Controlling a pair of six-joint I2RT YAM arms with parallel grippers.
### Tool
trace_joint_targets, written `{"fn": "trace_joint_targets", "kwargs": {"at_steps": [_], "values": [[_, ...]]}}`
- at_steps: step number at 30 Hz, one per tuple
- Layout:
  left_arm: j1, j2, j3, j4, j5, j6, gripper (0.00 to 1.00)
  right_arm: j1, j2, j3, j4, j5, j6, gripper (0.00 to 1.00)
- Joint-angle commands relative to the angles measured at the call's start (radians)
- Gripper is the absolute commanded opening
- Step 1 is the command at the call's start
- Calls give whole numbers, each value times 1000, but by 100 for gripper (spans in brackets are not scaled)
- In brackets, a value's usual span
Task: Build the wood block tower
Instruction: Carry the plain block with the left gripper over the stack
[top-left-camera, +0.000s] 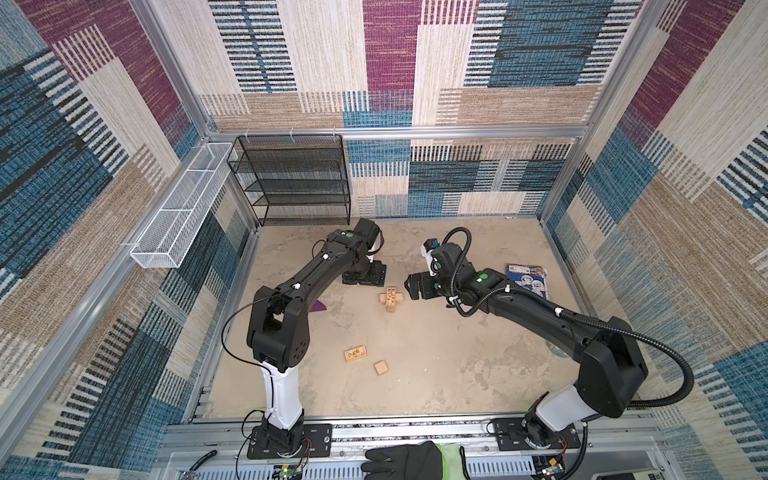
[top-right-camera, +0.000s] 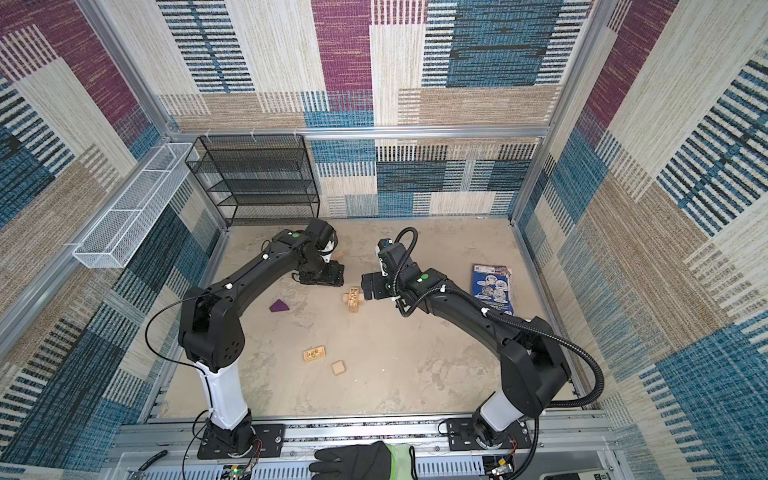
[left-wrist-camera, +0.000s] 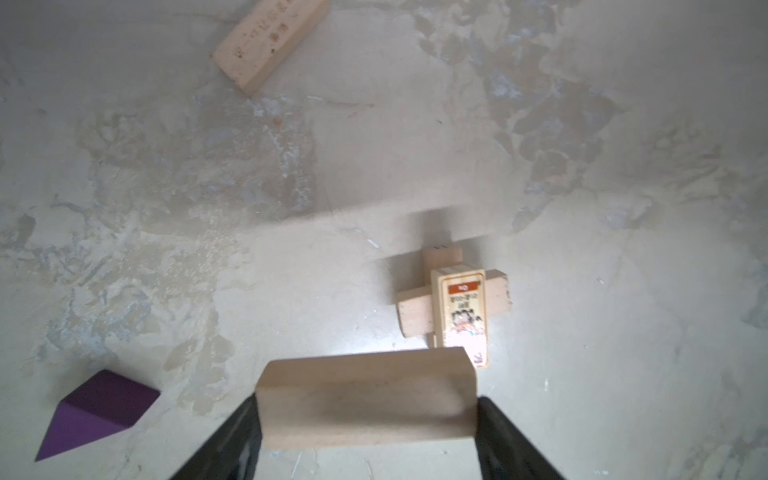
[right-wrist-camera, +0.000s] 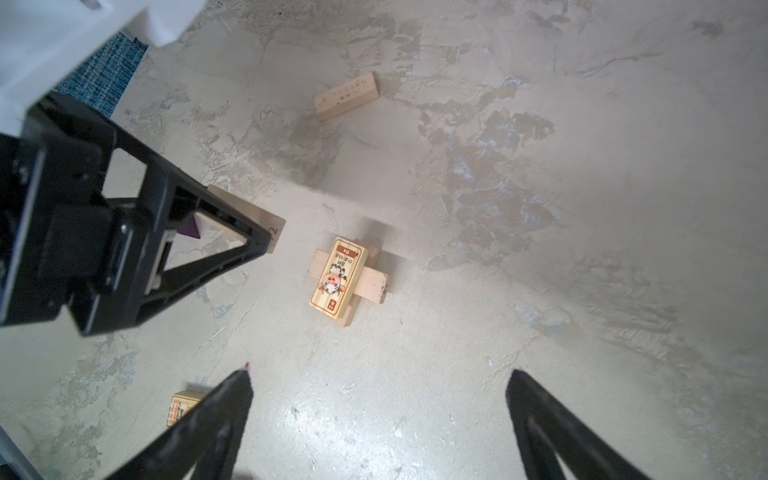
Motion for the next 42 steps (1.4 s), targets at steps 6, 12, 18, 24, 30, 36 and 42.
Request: {"fn": "trace_joint_targets", "kwargs": {"at_steps": [6,12,18,24,30,36,42], "values": [[-62,-14,0,-10,38,-56,66,-1,-28,-6,-8,184,-38,98],[-99,15,11,-10,48,-59,66,-22,-71,-60,0,257,-71,98],[-126,48,35,-10,52,-63,65,-40,-61,-124,25,86,-9,90],[-139,76,56,-12,49,-34,65,-56,-97,-229,117,-133,37,76],[-139,114,98,-41,5,-9,65,-63,-112,-257,123,-143,34,75],[-139,161,151,-58,-19,-2,66,-66,-112,-250,118,-114,24,76],[-139,191,179,-79,-39,3,66,-67,-96,-238,108,-97,18,76]]}}
